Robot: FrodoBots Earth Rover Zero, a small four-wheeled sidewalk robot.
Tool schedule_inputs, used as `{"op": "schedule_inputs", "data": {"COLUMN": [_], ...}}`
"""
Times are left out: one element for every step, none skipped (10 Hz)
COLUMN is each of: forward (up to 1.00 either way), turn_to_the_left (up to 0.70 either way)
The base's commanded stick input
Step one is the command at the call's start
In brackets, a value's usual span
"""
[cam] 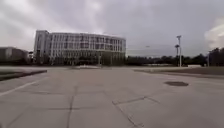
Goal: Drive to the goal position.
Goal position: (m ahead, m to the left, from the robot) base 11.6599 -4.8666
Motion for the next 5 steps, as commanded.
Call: {"op": "schedule_inputs", "data": {"forward": [1.00,1.00,1.00,1.00,1.00], "turn_to_the_left": [0.00,0.00,0.00,0.00,0.00]}}
